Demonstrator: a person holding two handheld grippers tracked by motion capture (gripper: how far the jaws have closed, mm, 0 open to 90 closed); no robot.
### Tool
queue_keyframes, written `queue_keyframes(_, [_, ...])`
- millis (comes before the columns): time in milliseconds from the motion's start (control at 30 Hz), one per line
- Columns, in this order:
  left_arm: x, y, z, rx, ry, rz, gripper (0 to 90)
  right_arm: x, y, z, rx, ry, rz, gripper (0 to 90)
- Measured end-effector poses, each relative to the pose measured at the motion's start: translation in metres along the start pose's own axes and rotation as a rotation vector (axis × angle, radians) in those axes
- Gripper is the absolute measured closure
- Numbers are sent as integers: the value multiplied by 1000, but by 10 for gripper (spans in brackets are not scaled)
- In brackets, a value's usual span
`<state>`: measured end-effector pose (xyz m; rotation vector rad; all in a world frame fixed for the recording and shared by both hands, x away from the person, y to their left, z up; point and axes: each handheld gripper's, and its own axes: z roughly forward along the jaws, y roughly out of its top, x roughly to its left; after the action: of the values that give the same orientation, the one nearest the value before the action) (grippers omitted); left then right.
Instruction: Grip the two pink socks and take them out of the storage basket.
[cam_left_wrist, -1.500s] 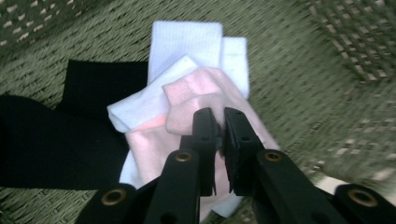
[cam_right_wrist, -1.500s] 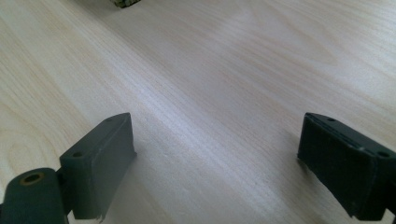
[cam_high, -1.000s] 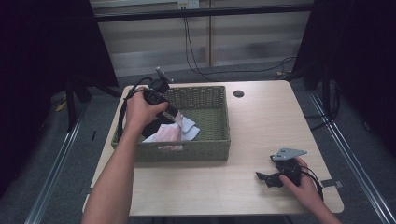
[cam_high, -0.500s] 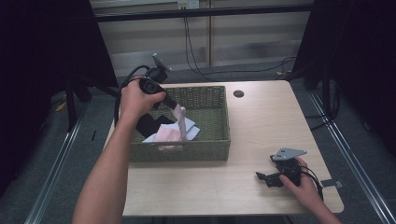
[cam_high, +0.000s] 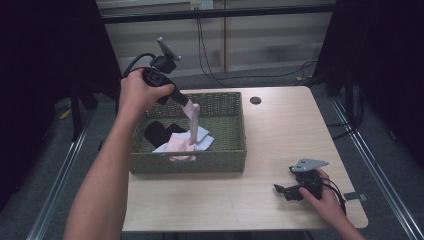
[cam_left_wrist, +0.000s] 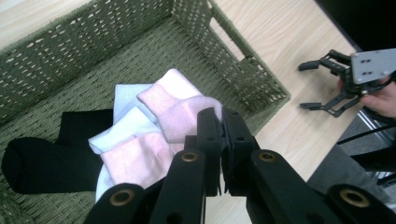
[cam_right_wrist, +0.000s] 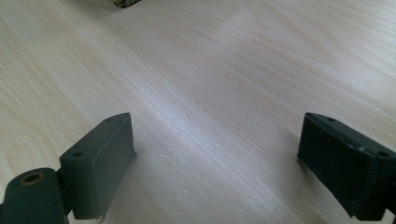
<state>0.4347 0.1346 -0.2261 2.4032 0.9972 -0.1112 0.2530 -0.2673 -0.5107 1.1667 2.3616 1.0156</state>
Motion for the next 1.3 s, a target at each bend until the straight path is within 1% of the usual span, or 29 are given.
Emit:
queue_keyframes(33, [-1,0,-3,1,-2,8,873,0,0,0,0,0,0,100])
queue_keyframes(133, [-4,0,-8,-5,-7,16,873,0,0,0,0,0,0,100])
queue_keyframes(167, [-7,1,-12,-8,-18,19,873,0,0,0,2,-1,3,100])
queue_keyframes(267, [-10,1,-16,-10,-16,26,872,0,0,0,0,0,-1,100])
queue_keyframes(300, [-14,1,-20,-13,-22,34,872,0,0,0,0,0,0,100])
queue_keyframes(333, [-14,1,-20,-13,-22,34,872,0,0,0,0,0,0,100])
queue_keyframes(433, [-22,2,-27,-10,-34,56,872,0,0,0,0,0,0,100])
queue_keyframes(533, [-27,3,-31,-14,-39,63,871,0,0,0,0,0,0,100])
queue_keyframes(600, [-33,2,-35,-2,-43,74,871,0,0,0,0,0,0,100])
queue_keyframes(700, [-39,0,-37,1,-57,87,871,0,0,0,0,0,0,100])
queue_keyframes(800, [-47,-3,-38,5,-68,111,871,0,0,0,0,0,0,100])
queue_keyframes(867, [-51,-5,-39,5,-75,133,871,0,0,0,0,0,0,100])
queue_keyframes(900, [-54,-6,-40,13,-74,149,871,0,0,0,0,0,0,100])
queue_keyframes(1000, [-61,-9,-41,15,-78,177,871,0,0,0,0,-1,0,100])
queue_keyframes(1167, [-69,-14,-41,17,-87,201,870,0,0,0,0,-1,0,100])
queue_keyframes(1200, [-71,-17,-41,16,-99,204,870,0,0,0,0,-1,-1,100])
queue_keyframes(1233, [-71,-17,-41,16,-99,204,870,0,0,0,0,-1,-1,100])
queue_keyframes(1300, [-75,-20,-39,19,-127,218,869,0,0,0,0,-1,0,100])
